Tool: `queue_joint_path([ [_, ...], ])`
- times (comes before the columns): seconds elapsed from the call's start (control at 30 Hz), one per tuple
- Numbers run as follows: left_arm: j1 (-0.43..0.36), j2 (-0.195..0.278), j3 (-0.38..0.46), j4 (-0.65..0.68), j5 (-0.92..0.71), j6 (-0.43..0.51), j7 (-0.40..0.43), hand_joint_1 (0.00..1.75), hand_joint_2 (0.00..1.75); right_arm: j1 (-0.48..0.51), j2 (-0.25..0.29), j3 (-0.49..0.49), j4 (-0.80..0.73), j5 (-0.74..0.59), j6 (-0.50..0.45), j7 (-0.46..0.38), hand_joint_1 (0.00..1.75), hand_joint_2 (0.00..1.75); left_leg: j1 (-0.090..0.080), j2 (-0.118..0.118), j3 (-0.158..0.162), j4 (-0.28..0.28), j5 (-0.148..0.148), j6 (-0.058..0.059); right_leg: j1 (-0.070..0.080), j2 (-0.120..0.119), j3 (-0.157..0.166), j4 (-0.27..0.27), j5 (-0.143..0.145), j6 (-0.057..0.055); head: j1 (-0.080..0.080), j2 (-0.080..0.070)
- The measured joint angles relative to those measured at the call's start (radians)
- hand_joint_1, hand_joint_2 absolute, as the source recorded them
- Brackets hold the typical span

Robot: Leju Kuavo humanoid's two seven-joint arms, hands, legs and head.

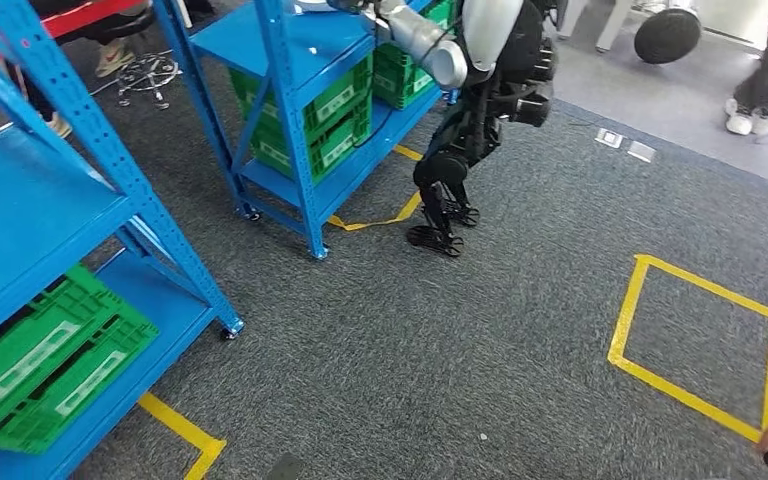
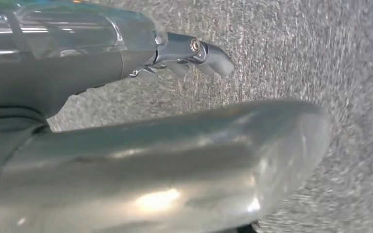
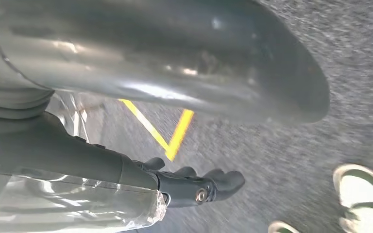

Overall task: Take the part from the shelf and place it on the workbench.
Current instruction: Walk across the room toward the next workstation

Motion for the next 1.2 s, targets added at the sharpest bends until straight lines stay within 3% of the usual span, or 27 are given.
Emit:
queue_joint_path([
  [0.07,0.002,-0.001,0.000,0.000,0.003,0.001,-0.001,0.00,0.00,0.003,-0.001,0.000,0.001,0.000,0.000,0.001,0.00,0.00,-0.001,-0.036,-0.001,0.000,0.003,0.004,-0.001,0.020,-0.058,0.130,-0.051,0.001,0.002,0.000],
  [0.1,0.005,0.000,0.000,0.000,0.004,0.001,-0.001,0.00,0.00,0.002,0.000,0.000,0.001,0.000,0.000,0.002,0.00,0.00,-0.002,-0.054,0.000,0.001,0.003,0.005,-0.001,0.023,-0.072,0.154,-0.049,-0.001,0.002,0.000],
  [0.13,0.007,0.000,0.000,0.000,0.004,0.001,-0.001,0.00,0.00,0.001,0.000,0.000,0.001,0.000,0.000,0.002,0.00,0.00,-0.004,-0.070,0.002,0.001,0.004,0.005,-0.001,0.026,-0.070,0.139,-0.024,-0.004,0.003,0.000],
  [0.17,0.009,0.000,0.000,0.000,0.005,0.001,-0.001,0.00,0.00,-0.001,0.001,0.000,0.001,0.000,0.000,0.002,0.00,0.00,-0.004,-0.084,0.004,0.001,0.004,0.005,-0.001,0.032,-0.052,0.088,0.016,-0.009,0.003,0.000],
  [0.23,0.009,0.001,0.000,0.000,0.007,0.002,-0.001,0.00,0.00,-0.004,0.001,0.000,0.000,0.000,0.000,0.002,0.00,0.00,-0.006,-0.109,0.007,0.002,0.005,0.003,-0.001,0.070,-0.001,-0.047,0.090,-0.019,0.002,0.000],
  [0.3,0.009,0.001,0.000,0.000,0.010,0.004,-0.001,0.00,0.00,-0.006,0.001,0.000,0.000,0.001,-0.001,0.004,0.00,0.00,-0.005,-0.127,0.001,0.003,0.008,-0.006,-0.001,0.098,0.027,-0.120,0.109,-0.028,0.003,0.000],
  [0.37,0.013,0.002,0.000,0.000,0.014,0.005,-0.002,0.00,0.00,-0.008,0.001,0.000,0.000,0.002,-0.001,0.008,0.00,0.00,-0.003,-0.141,-0.007,0.001,0.014,-0.019,0.000,0.090,0.033,-0.136,0.107,-0.036,0.003,0.000],
  [0.43,0.016,0.004,0.000,0.001,0.015,0.006,-0.002,0.00,0.00,-0.011,0.003,0.000,0.000,0.002,-0.001,0.011,0.00,0.00,-0.007,-0.095,-0.018,0.018,-0.004,-0.028,-0.002,0.071,0.036,-0.151,0.118,-0.045,0.000,0.000],
  [0.5,0.014,0.005,0.000,0.001,0.016,0.008,-0.002,0.00,0.00,-0.008,0.004,0.000,0.000,0.003,-0.001,0.012,0.00,0.00,-0.007,-0.029,-0.058,0.106,-0.065,-0.036,-0.002,0.046,0.038,-0.161,0.126,-0.052,-0.007,0.000],
  [0.57,0.013,0.005,0.000,0.001,0.016,0.009,-0.002,0.00,0.00,-0.002,0.004,0.000,0.000,0.002,-0.001,0.014,0.00,0.00,0.002,-0.014,-0.113,0.226,-0.122,-0.046,-0.001,0.017,0.037,-0.162,0.126,-0.054,-0.010,0.000],
  [0.6,0.013,0.005,0.000,0.001,0.016,0.010,-0.002,0.00,0.00,-0.001,0.004,0.000,0.000,0.001,-0.001,0.015,0.00,0.00,0.006,-0.014,-0.127,0.259,-0.129,-0.050,-0.001,0.003,0.036,-0.162,0.125,-0.053,-0.011,0.000],
  [0.63,0.014,0.005,0.000,0.001,0.016,0.011,-0.002,0.00,0.00,-0.001,0.004,0.000,0.000,0.001,-0.001,0.016,0.00,0.00,0.010,-0.011,-0.123,0.257,-0.117,-0.054,-0.001,-0.009,0.037,-0.161,0.124,-0.052,-0.011,0.000],
  [0.67,0.014,0.006,0.000,0.001,0.016,0.013,-0.001,0.00,0.00,-0.002,0.004,0.000,0.000,0.000,0.000,0.016,0.00,0.00,0.012,-0.004,-0.100,0.217,-0.089,-0.057,-0.002,-0.020,0.037,-0.159,0.122,-0.049,-0.011,0.000],
  [0.73,0.009,0.005,0.000,0.001,0.015,0.015,0.002,0.00,0.00,-0.004,0.001,0.000,0.000,-0.001,0.004,0.016,0.00,0.00,0.010,0.051,-0.027,0.093,-0.033,-0.059,-0.001,-0.040,0.040,-0.152,0.114,-0.038,-0.012,0.000],
  [0.8,0.000,0.001,0.000,0.000,0.014,0.016,0.004,0.00,0.00,-0.004,-0.004,0.000,-0.001,-0.003,0.008,0.016,0.00,0.00,0.003,0.097,0.012,0.016,-0.018,-0.050,0.005,-0.061,0.042,-0.143,0.105,-0.025,-0.013,0.000],
  [0.83,-0.004,-0.002,0.000,0.000,0.013,0.017,0.005,0.00,0.00,-0.004,-0.006,0.000,-0.001,-0.004,0.009,0.016,0.00,0.00,-0.001,0.098,0.013,0.008,-0.024,-0.043,0.007,-0.074,0.044,-0.141,0.101,-0.021,-0.012,0.000],
  [0.87,-0.006,-0.004,0.000,0.000,0.012,0.017,0.007,0.00,0.00,-0.004,-0.007,0.000,-0.001,-0.006,0.011,0.016,0.00,0.00,-0.001,0.081,0.011,0.006,-0.023,-0.034,0.007,-0.089,0.047,-0.140,0.098,-0.017,-0.010,0.000],
  [0.9,-0.006,-0.006,0.000,0.000,0.011,0.017,0.009,0.00,0.00,-0.005,-0.009,0.000,-0.001,-0.007,0.012,0.016,0.00,0.00,0.000,0.064,0.010,0.005,-0.021,-0.028,0.004,-0.088,0.050,-0.139,0.092,-0.012,-0.008,0.000],
  [0.97,-0.009,-0.009,0.000,0.000,0.011,0.017,0.012,0.00,0.00,-0.005,-0.013,0.000,-0.001,-0.008,0.015,0.016,0.00,0.00,0.002,0.029,0.009,0.003,-0.015,-0.014,-0.003,-0.046,0.038,-0.094,0.054,-0.002,-0.006,0.000],
  [1.03,-0.013,-0.013,0.000,0.000,0.011,0.017,0.013,0.00,0.00,0.000,-0.018,0.000,-0.001,-0.009,0.017,0.016,0.00,0.00,0.001,-0.009,0.008,0.003,-0.011,-0.003,-0.006,0.006,-0.014,0.032,-0.015,0.002,-0.004,0.000],
  [1.07,-0.014,-0.015,0.000,0.000,0.011,0.017,0.013,0.00,0.00,0.002,-0.020,0.000,0.000,-0.010,0.018,0.016,0.00,0.00,0.000,-0.029,0.007,0.003,-0.009,0.000,-0.006,0.016,-0.047,0.103,-0.043,0.001,-0.002,0.000],
  [1.1,-0.013,-0.016,0.000,0.000,0.011,0.017,0.014,0.00,0.00,0.002,-0.021,0.000,0.000,-0.011,0.019,0.016,0.00,0.00,-0.002,-0.047,0.007,0.003,-0.008,0.003,-0.006,0.021,-0.070,0.150,-0.053,-0.001,-0.001,0.000],
  [1.13,-0.012,-0.016,0.000,0.000,0.011,0.016,0.014,0.00,0.00,0.000,-0.022,0.000,0.000,-0.013,0.019,0.016,0.00,0.00,-0.005,-0.064,0.008,0.003,-0.007,0.004,-0.006,0.024,-0.079,0.159,-0.040,-0.005,0.000,0.000],
  [1.17,-0.010,-0.016,0.000,0.000,0.011,0.016,0.014,0.00,0.00,-0.002,-0.022,0.000,0.000,-0.014,0.019,0.016,0.00,0.00,-0.007,-0.079,0.010,0.003,-0.007,0.004,-0.005,0.028,-0.070,0.127,-0.008,-0.011,0.000,0.000],
  [1.2,-0.009,-0.016,0.000,0.000,0.011,0.015,0.014,0.00,0.44,-0.004,-0.023,0.000,0.000,-0.015,0.019,0.016,0.00,0.00,-0.008,-0.092,0.013,0.003,-0.007,0.005,-0.003,0.035,-0.048,0.065,0.036,-0.018,0.000,0.000],
])
